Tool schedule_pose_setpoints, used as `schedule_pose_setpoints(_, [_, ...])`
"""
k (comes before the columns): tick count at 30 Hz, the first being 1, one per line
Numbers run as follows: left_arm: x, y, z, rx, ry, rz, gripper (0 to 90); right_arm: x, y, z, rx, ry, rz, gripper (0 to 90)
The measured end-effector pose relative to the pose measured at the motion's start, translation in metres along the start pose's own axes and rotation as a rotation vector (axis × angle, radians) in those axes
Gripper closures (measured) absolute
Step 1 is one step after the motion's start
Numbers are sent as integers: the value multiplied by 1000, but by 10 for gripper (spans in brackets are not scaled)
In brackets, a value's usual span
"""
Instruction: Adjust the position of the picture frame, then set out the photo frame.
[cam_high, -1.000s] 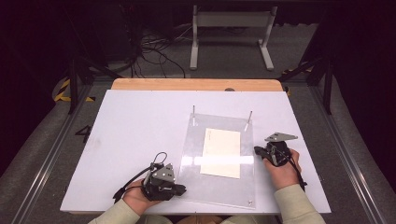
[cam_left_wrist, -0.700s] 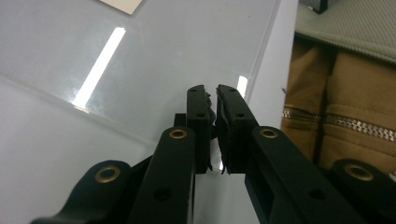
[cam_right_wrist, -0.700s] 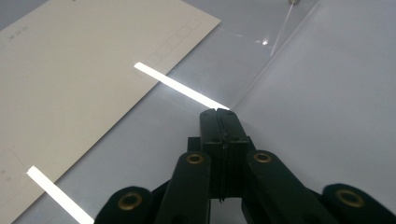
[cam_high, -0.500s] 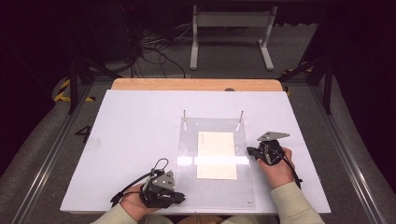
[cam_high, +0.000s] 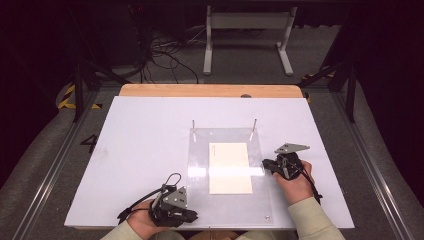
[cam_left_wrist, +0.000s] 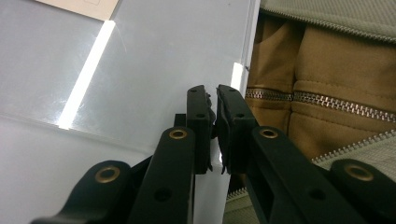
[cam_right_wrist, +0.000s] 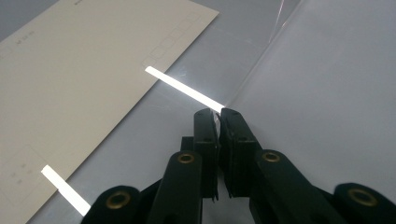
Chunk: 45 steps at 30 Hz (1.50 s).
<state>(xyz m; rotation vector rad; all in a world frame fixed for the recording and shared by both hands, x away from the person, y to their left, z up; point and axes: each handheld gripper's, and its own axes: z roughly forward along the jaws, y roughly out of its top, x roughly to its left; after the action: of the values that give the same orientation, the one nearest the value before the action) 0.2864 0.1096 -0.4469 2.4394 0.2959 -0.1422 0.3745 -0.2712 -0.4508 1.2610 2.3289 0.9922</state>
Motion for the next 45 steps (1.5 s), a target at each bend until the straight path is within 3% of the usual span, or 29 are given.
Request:
schedule_pose_setpoints(2, [0,0,0,4,2,-1,841,1,-1,0,2,12,-3,893])
schedule_pose_setpoints(5, [-2,1,-2,25,34,6,842,4,0,0,8,2,-14,896])
schedule_pose_setpoints(9, [-2,-3,-5,19,57,-6,842,9,-1,0,4,6,-14,896])
schedule_pose_setpoints(13, [-1,-5,-6,12,52,-6,840,9,-1,1,5,18,-15,893])
schedule_pose_setpoints(16, [0,-6,-6,7,45,-8,833,8,-1,0,1,15,-10,836])
schedule_pose_setpoints(18, [2,-6,-9,-12,11,-7,775,7,0,-3,-21,6,-16,769])
schedule_pose_setpoints(20, [5,-6,-14,-66,-3,-22,668,7,2,-8,-53,-12,-41,730])
schedule_pose_setpoints(21, [6,-7,-17,-98,-4,-29,660,8,3,-9,-71,-15,-52,721])
schedule_pose_setpoints(23, [9,-8,-22,-146,25,-31,652,10,6,-15,-115,-6,-91,707])
schedule_pose_setpoints(26, [14,-11,-30,-214,78,-58,570,14,11,-20,-160,13,-131,664])
schedule_pose_setpoints(30, [22,-16,-40,-292,161,-81,519,13,15,-28,-218,17,-116,657])
schedule_pose_setpoints(32, [27,-19,-43,-323,196,-105,493,10,19,-31,-224,52,-84,666])
schedule_pose_setpoints(35, [34,-22,-47,-363,246,-142,469,6,25,-32,-244,44,-78,627])
schedule_pose_setpoints(37, [39,-24,-50,-383,281,-159,454,5,32,-31,-256,54,-86,627])
schedule_pose_setpoints(39, [41,-25,-51,-394,306,-175,433,3,38,-27,-247,33,-90,636])
schedule_pose_setpoints(45, [47,-33,-53,-389,352,-217,404,-4,60,-19,-250,6,-92,702])
